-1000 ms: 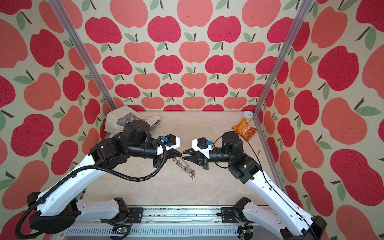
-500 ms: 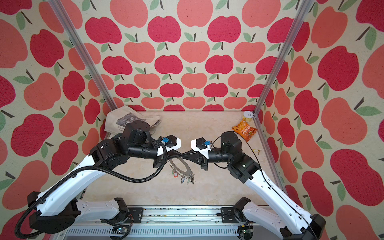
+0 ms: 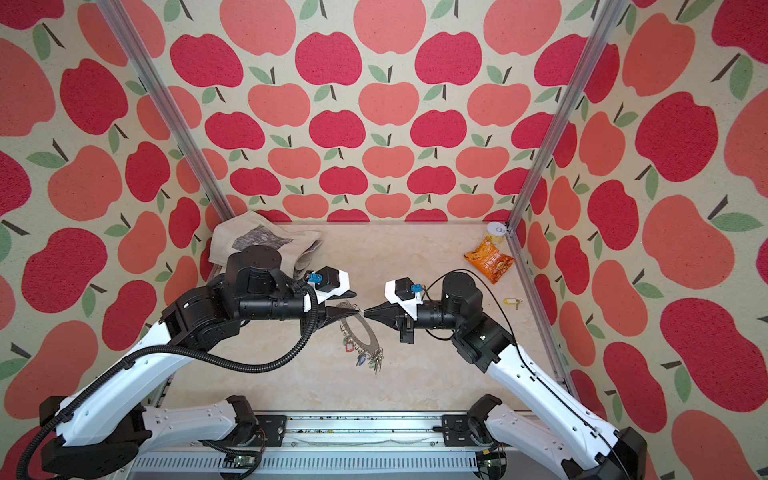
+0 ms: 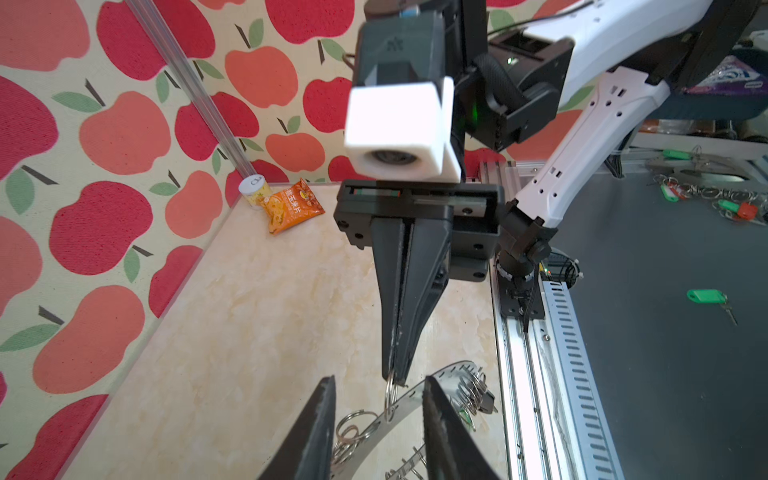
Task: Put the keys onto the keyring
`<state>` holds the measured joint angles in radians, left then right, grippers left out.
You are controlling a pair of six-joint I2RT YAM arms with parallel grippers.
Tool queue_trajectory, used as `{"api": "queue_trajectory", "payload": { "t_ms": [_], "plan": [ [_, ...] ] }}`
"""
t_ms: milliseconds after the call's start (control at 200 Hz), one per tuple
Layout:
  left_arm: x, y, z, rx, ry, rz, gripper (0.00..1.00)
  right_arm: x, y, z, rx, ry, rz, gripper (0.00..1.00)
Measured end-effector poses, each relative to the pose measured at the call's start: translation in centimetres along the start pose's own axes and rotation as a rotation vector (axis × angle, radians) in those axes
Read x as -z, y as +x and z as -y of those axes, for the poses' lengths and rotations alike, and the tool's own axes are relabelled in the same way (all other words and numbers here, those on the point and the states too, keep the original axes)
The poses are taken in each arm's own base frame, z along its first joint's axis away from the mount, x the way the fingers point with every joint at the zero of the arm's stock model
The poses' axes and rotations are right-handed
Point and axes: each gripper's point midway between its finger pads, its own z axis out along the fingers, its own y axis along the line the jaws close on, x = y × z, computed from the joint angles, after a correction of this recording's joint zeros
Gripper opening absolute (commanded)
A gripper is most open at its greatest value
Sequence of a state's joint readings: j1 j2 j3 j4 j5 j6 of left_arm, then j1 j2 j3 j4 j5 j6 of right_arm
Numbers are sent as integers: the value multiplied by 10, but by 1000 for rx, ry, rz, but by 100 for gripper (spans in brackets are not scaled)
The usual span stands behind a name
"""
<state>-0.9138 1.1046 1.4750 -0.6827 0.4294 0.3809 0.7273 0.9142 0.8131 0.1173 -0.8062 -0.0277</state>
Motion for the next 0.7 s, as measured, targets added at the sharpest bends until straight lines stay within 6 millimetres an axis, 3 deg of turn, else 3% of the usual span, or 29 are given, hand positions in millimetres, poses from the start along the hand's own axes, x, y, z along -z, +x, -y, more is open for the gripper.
{"api": "queue_trajectory", "payload": {
  "t_ms": [210,395,525,700],
  "plan": [
    [21,-15,2,25,-35,88,29,6,-11,17,-58,22,143,0],
    [9,-4,6,85,-3,85,31,5,-29,22,-89,-19,250,0],
    [-2,10,4,114,1,63,34,7,-43,17,-79,-56,304,0],
    [-6,12,-5,138,-14,88,33,11,-53,7,-64,-104,337,0]
  ]
}}
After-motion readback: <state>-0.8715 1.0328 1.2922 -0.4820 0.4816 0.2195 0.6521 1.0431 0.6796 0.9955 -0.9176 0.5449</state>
